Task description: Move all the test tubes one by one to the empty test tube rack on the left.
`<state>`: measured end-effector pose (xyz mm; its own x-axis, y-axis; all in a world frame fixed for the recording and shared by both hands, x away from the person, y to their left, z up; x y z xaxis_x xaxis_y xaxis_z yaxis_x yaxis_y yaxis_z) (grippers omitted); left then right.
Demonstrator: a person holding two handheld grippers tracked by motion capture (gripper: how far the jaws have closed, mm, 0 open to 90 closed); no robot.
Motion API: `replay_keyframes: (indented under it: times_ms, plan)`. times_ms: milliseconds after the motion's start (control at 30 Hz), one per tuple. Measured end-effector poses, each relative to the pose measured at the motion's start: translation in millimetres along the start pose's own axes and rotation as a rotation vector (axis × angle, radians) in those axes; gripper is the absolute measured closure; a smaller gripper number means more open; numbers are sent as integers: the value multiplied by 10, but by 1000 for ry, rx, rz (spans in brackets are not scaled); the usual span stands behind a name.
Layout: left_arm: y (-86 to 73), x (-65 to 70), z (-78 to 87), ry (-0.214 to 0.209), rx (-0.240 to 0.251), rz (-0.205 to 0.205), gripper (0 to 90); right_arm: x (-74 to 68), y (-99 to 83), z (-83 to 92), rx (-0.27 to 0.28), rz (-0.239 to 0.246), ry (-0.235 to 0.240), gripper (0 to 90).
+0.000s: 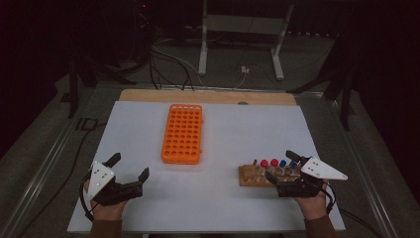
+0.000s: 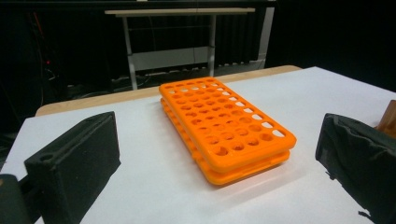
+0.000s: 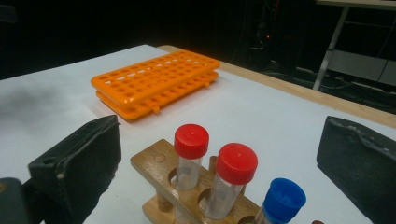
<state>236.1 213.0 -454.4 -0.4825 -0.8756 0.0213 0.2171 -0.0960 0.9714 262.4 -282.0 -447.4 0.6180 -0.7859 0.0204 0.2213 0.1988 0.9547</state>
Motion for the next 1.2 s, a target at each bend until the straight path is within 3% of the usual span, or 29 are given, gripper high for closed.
replay_keyframes:
  times_ms: [400, 700, 800, 1200]
  plan:
    - [-21, 12, -18, 0, -6, -1, 4, 28, 57, 54, 10, -6, -10, 3]
    - [-70, -4, -36, 4, -26, 18, 4, 249, 174, 195, -7, 4, -72, 3]
    - [-75, -12, -36, 4, -24, 25, 4, 335, 191, 242, -5, -13, -90, 3]
    - [-81, -46, -20, 11, -14, 49, 4, 621, 37, 453, -57, -93, -167, 182]
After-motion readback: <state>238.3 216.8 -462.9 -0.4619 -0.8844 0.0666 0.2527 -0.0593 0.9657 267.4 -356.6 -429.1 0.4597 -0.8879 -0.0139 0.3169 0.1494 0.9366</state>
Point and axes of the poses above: each handheld gripper's, and its own axes: z roughly backward along the jaws, y roughly out of its top, x roughly to its right, the point moved 2 cm from there along -z, roughly forward along the jaws, and after that the axes turned 3 degrees about -y, right-handed, at the moved point
